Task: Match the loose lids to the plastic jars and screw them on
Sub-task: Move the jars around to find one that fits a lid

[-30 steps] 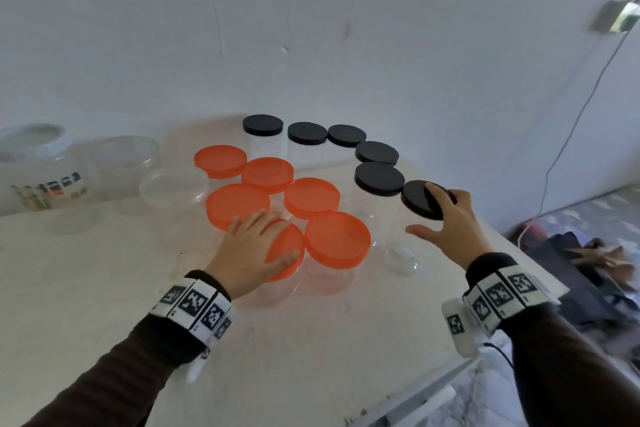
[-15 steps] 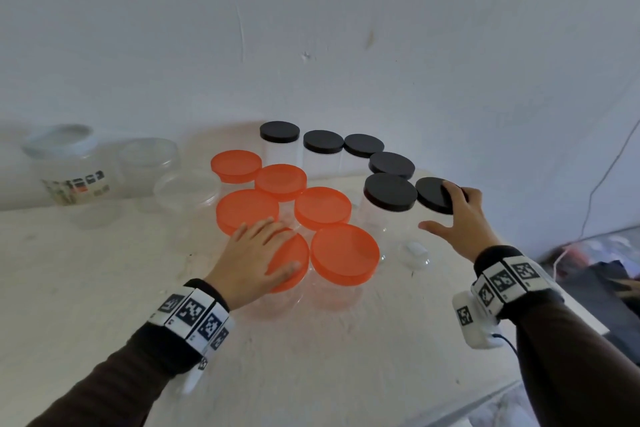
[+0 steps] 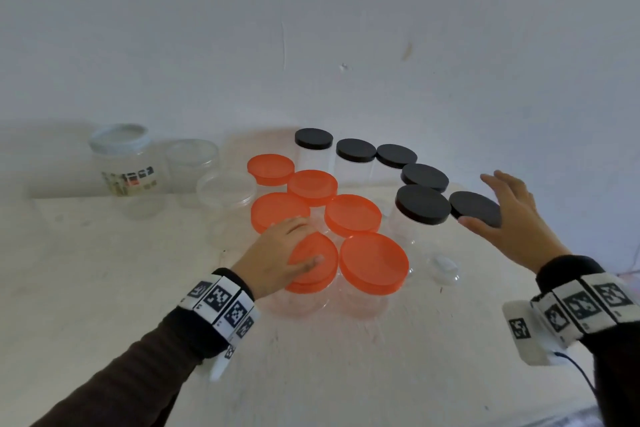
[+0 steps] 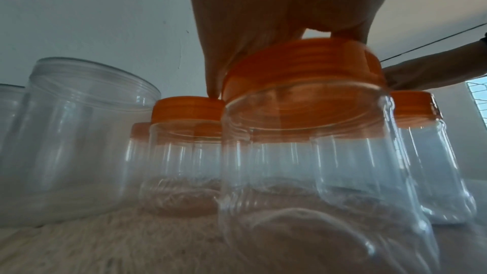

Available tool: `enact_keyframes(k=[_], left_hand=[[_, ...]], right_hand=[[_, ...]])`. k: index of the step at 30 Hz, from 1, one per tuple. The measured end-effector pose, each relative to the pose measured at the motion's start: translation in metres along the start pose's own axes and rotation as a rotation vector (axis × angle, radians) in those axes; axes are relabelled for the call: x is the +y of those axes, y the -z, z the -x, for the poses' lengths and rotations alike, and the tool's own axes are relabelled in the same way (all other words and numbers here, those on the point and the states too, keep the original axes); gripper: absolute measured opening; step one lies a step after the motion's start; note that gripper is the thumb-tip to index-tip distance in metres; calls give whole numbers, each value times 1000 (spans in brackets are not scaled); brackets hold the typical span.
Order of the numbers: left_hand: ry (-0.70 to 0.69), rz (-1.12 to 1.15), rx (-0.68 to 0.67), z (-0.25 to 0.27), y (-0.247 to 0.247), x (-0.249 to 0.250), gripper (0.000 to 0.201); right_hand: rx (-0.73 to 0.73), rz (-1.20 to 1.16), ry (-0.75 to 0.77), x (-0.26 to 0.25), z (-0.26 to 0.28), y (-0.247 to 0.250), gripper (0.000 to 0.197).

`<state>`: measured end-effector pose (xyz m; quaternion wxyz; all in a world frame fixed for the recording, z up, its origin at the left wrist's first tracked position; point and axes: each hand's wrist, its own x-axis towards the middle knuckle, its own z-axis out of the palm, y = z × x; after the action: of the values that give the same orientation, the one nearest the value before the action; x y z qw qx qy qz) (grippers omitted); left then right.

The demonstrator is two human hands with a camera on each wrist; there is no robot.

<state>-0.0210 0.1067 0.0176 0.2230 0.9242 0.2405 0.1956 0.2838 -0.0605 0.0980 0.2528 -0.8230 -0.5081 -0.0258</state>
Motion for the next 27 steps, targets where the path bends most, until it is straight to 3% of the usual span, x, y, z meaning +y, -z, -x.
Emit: enact_keyframes(k=[4,8,13,19,23,26,27], left_hand=[[2,84,121,16,24,-8,76],[37,86,220,51,55,-26,57],[153,5,238,114,99,-63,59],[402,-50,270,204,151,-110,61],[552,-140,270,262,181,-139,42],[658,-206,213,303,201,-157,51],[700,-231,185,316,208,-163,46]], right_hand=[[107,-93,187,-53,-5,3,59],[43,-164,379,-131,-8,-13,57],[-163,-263,613,-240,-1,-50,56],[-390,-219,868,-349,16,-109,54],[-502,-186,956,-411,21,-154,50],[-541,-167,997,-454,21,-185,48],[-548,-160,1003,-467,20,-195,48]])
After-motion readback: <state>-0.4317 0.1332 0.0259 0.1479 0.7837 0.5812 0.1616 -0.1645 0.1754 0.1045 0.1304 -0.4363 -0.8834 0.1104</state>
